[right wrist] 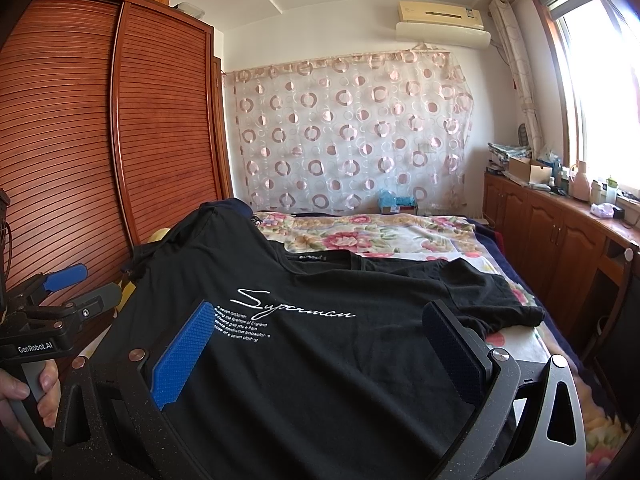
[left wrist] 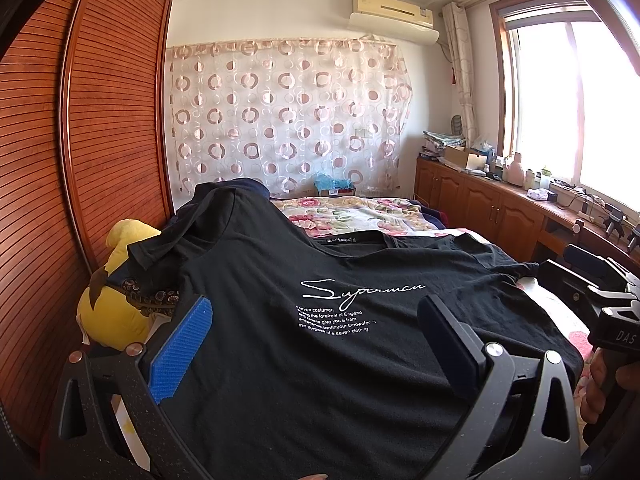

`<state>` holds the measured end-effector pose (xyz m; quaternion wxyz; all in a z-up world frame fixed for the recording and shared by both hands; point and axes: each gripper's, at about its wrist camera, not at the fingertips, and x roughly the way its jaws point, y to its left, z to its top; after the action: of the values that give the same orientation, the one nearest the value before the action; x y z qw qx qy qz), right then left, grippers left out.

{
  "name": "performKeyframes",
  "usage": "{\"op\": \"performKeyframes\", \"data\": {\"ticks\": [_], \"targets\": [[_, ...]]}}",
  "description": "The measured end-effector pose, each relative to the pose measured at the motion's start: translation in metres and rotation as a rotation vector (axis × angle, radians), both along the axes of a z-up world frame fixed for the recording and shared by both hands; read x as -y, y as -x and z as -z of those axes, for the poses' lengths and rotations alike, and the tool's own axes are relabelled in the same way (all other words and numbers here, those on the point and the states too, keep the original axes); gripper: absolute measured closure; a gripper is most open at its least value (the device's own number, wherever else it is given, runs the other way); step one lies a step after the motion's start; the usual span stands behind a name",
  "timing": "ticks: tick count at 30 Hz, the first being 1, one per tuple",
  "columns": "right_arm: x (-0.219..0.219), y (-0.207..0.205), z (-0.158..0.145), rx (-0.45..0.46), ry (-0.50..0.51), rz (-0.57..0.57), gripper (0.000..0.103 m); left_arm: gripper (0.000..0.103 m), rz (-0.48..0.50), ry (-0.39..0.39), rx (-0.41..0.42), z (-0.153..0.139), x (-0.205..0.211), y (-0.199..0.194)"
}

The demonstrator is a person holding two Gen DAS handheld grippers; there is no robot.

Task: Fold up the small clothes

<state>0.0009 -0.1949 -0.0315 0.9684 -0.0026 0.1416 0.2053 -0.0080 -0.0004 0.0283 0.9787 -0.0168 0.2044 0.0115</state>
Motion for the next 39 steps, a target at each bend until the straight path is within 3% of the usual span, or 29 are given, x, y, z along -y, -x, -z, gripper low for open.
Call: {"op": "performKeyframes", "data": {"ticks": [15,20,27,32,39], "targets": [[0.000,-0.003,0.001,-0.002,0.002,-0.008,0.000,0.000,-0.001,-0.001,0.001,0.001,0.001,0.001],[-0.004,-0.009,0.003,-0.022,0.001,-0.044,0.000,0.000,-0.004,0.006,-0.018,-0.013,-0.006,-0.001],[-0.021,-0.034,0.007,-0.043,0.056,-0.120,0.000,0.000,-0.037,0.006,-0.055,-0.007,-0.041,-0.017],[-0.025,-0.060,0.005,-0.061,0.075,-0.167,0.000,0.000,-0.043,0.049,-0.074,0.013,-0.078,-0.035],[-0.029,-0.079,-0.001,-0.045,0.114,-0.210,0.000,0.000,-0.083,-0.022,-0.082,0.022,-0.113,-0.045]]}}
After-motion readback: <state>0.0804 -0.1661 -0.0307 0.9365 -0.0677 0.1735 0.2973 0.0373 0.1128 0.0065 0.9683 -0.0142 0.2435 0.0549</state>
